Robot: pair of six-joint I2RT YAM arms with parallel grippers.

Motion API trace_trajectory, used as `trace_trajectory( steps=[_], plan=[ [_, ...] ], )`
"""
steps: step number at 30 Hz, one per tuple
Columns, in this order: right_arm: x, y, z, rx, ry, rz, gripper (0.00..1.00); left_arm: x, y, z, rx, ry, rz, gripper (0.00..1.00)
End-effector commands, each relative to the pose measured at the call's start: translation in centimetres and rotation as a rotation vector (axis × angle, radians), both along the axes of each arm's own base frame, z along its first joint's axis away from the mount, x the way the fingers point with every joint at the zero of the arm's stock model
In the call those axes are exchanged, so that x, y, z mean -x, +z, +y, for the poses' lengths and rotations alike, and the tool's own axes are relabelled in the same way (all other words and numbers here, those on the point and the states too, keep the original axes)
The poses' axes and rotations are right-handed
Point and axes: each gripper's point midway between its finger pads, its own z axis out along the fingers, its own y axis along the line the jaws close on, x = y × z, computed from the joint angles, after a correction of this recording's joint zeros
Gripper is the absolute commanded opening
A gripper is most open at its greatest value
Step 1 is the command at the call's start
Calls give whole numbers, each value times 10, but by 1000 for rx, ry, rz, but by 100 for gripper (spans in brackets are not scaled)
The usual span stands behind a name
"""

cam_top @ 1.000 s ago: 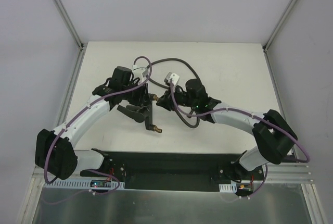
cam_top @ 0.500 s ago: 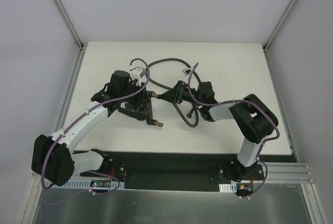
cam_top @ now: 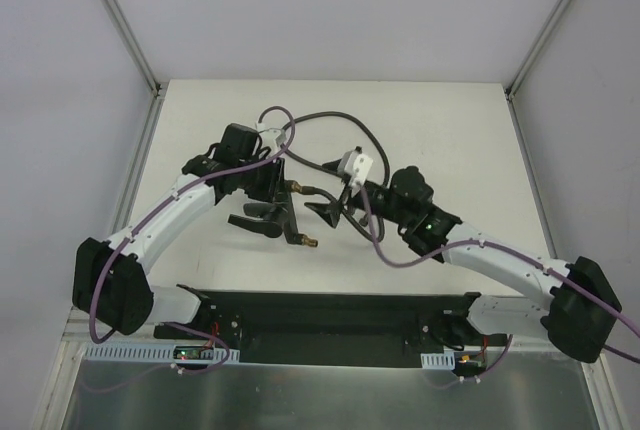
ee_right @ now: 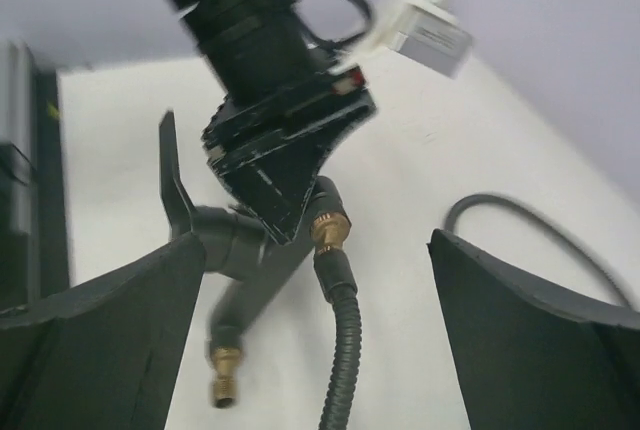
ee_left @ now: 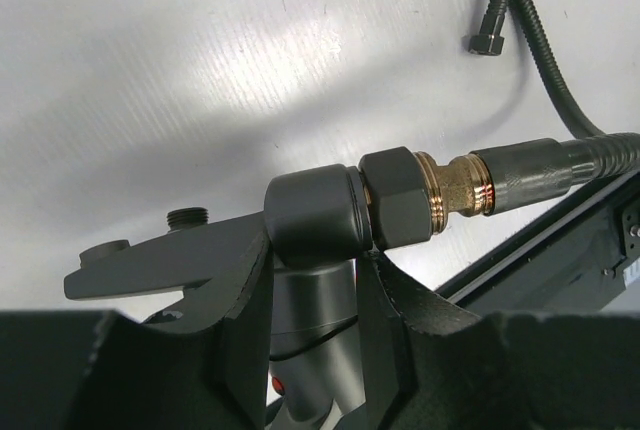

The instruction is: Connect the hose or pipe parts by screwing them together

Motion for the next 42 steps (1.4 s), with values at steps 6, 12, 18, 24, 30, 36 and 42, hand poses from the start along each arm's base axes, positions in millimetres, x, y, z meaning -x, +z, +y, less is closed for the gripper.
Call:
trace_trajectory(
  steps=[6, 12, 18, 24, 30, 36, 42],
  plan=[
    [0, -34, -10, 719, -51, -738, 89, -1, 38, -21, 103, -30, 93, 0],
    [-10, -53, 1, 952, -40, -881, 77, 6, 36, -25, 122, -37, 161, 0],
    [-19, -68, 19, 1055, -15, -920, 52, 12, 34, -27, 136, -45, 192, 0],
    [-20, -90, 37, 1111, 28, -932, 27, 16, 40, -32, 167, -58, 207, 0],
    [-16, -101, 45, 1000, 7, -639, 1, 10, 63, -35, 226, -77, 71, 0],
    [7, -77, 58, 535, 199, 7, 1, -6, 73, -33, 251, -82, -141, 0],
    [14, -12, 58, 22, 422, 456, 0, -14, 81, -28, 276, -78, -334, 0]
  ],
)
